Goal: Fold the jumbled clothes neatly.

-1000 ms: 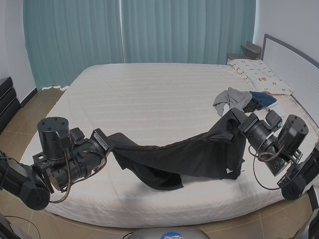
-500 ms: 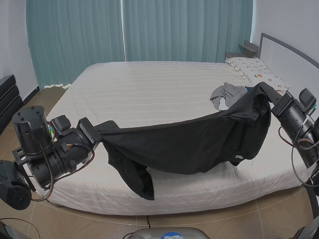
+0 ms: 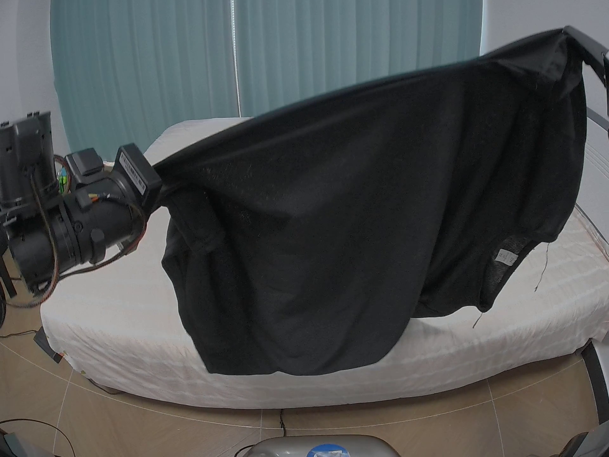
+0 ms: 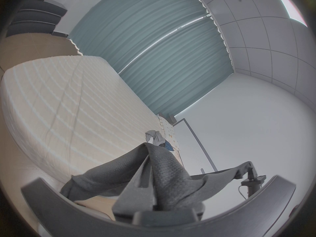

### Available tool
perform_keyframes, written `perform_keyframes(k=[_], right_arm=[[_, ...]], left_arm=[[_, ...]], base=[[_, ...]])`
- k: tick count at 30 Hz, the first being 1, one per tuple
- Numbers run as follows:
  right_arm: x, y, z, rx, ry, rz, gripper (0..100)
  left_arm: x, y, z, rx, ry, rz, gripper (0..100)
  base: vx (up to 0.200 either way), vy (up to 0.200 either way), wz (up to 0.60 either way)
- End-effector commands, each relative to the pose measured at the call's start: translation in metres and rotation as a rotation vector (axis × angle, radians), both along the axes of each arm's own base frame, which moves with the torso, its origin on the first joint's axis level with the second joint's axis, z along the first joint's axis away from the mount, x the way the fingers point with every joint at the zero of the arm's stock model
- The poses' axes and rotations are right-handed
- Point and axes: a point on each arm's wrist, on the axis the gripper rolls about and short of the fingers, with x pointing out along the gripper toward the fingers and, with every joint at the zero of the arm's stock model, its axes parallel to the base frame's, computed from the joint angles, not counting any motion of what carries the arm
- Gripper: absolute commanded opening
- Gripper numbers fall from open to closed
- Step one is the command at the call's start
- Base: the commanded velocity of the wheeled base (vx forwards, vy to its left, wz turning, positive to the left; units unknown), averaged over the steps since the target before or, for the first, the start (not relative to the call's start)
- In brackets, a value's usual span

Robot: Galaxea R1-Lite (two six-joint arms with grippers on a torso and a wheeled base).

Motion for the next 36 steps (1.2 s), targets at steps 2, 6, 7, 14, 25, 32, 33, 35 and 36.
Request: perform_keyframes(k=[2,6,7,14,25,32,33,35,36], right_arm=[[0.069,0.003,-0.005,-0.053,0.133,-0.109,0],[0.112,0.008,-0.032,-0.075,0.231,-0.143,0],[0.122,0.008,-0.038,-0.075,0.245,-0.146,0],[0.191,0.014,-0.074,-0.045,0.257,-0.177,0],[0.257,0.026,-0.116,-0.054,0.257,-0.185,0],[0.298,0.045,-0.189,-0.073,0.299,-0.177,0],[0.303,0.047,-0.2,-0.075,0.305,-0.177,0],[0.311,0.05,-0.224,-0.084,0.337,-0.179,0],[0.314,0.051,-0.233,-0.089,0.352,-0.179,0]], left_arm=[[0.057,-0.002,-0.007,0.047,0.112,0.08,0],[0.082,-0.007,-0.027,0.068,0.168,0.088,0],[0.088,-0.007,-0.031,0.071,0.182,0.091,0],[0.123,-0.013,-0.059,0.074,0.258,0.052,0],[0.201,-0.032,-0.116,0.081,0.346,0.078,0],[0.233,-0.041,-0.147,-0.014,0.402,0.115,0],[0.236,-0.042,-0.151,-0.03,0.412,0.121,0],[0.24,-0.043,-0.157,-0.05,0.429,0.131,0],[0.241,-0.044,-0.16,-0.053,0.434,0.133,0]], base=[[0.0,0.0,0.0],[0.05,0.0,0.0],[0.2,0.0,0.0],[0.2,0.0,0.0],[0.2,0.0,0.0],[0.2,0.0,0.0],[0.2,0.0,0.0],[0.2,0.0,0.0],[0.0,0.0,0.0]])
